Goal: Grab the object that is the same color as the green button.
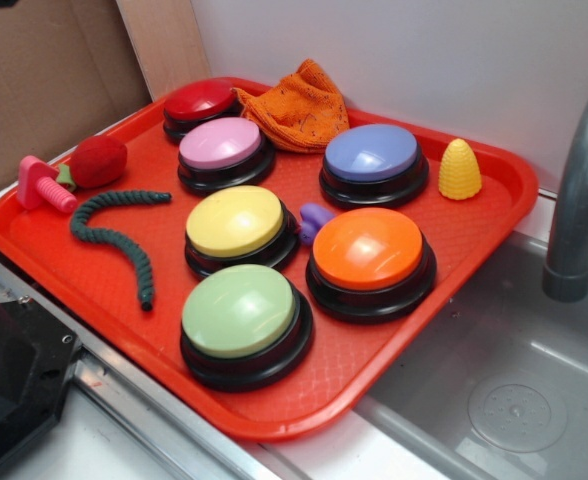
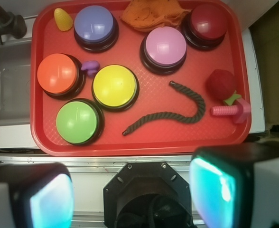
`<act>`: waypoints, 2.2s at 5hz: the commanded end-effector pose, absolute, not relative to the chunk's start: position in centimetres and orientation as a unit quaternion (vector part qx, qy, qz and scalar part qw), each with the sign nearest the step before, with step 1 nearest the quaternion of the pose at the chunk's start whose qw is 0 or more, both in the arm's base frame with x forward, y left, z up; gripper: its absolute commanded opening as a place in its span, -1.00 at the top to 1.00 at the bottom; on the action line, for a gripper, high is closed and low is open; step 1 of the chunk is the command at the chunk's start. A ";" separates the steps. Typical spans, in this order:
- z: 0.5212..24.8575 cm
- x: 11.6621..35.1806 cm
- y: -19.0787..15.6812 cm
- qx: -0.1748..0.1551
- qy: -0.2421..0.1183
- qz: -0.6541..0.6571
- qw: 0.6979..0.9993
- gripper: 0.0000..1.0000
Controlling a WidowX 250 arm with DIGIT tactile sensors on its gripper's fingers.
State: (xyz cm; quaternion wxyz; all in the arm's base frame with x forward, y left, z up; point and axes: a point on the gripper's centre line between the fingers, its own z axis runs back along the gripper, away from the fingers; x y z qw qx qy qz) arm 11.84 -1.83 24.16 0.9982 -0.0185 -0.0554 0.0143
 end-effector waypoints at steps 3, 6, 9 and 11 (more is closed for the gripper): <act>20.4 13.5 2.0 -0.013 -0.096 0.240 0.966 -1.00; 10.4 16.2 8.9 0.086 -0.143 0.409 0.897 -1.00; 3.3 15.0 12.7 0.082 -0.122 0.427 0.892 -1.00; 1.5 15.2 12.6 0.009 -0.104 0.395 0.913 -1.00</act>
